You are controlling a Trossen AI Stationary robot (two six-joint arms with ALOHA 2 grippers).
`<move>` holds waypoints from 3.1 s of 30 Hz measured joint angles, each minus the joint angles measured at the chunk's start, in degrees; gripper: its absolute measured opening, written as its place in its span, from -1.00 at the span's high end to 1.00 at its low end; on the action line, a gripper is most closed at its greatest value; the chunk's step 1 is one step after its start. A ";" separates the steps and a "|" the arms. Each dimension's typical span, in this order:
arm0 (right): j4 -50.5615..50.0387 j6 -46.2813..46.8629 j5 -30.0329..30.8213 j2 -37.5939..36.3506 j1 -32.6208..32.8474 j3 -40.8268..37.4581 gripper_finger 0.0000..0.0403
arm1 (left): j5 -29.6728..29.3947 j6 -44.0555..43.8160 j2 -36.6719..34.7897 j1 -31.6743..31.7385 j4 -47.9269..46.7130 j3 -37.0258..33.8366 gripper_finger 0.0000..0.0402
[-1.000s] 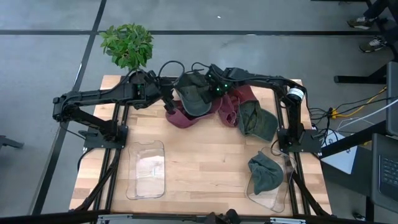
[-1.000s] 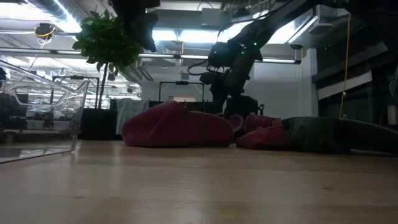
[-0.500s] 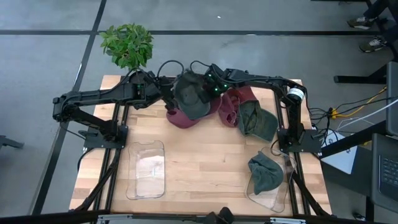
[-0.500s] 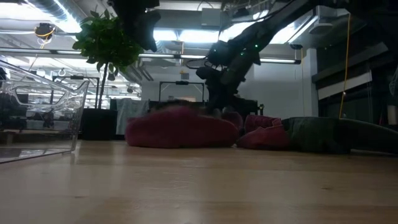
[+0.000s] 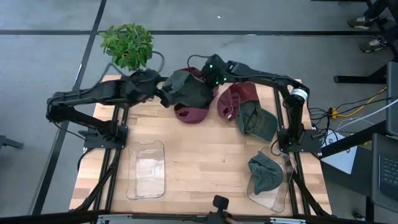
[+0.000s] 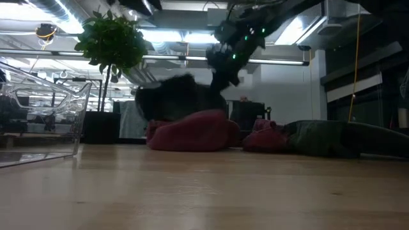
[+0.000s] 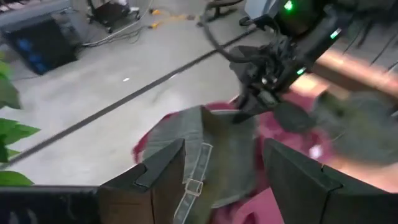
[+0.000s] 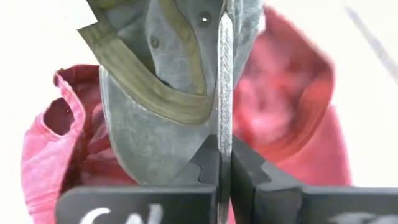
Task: Pick & Place hat
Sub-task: Put the left gray cap into the right transparent bin
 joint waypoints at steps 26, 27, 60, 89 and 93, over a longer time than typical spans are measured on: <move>9.44 -27.20 -21.22 -17.60 0.23 6.54 0.94 | 10.52 10.54 -13.14 -3.90 2.46 3.18 -0.04; 9.42 -26.58 -21.21 -17.55 0.68 6.54 0.94 | 9.40 11.79 -12.36 -3.90 3.70 3.15 -0.04; 13.68 -18.47 -16.81 -16.51 5.37 6.54 0.92 | 10.04 24.71 -7.96 -0.55 11.63 3.13 -0.36; 14.68 -15.54 -11.35 -16.49 6.75 6.54 0.92 | 1.53 31.98 -7.23 1.15 20.70 3.15 0.23; 14.54 -15.54 -11.30 -16.49 6.75 6.54 0.92 | 0.81 32.36 -7.34 1.15 19.51 3.15 0.50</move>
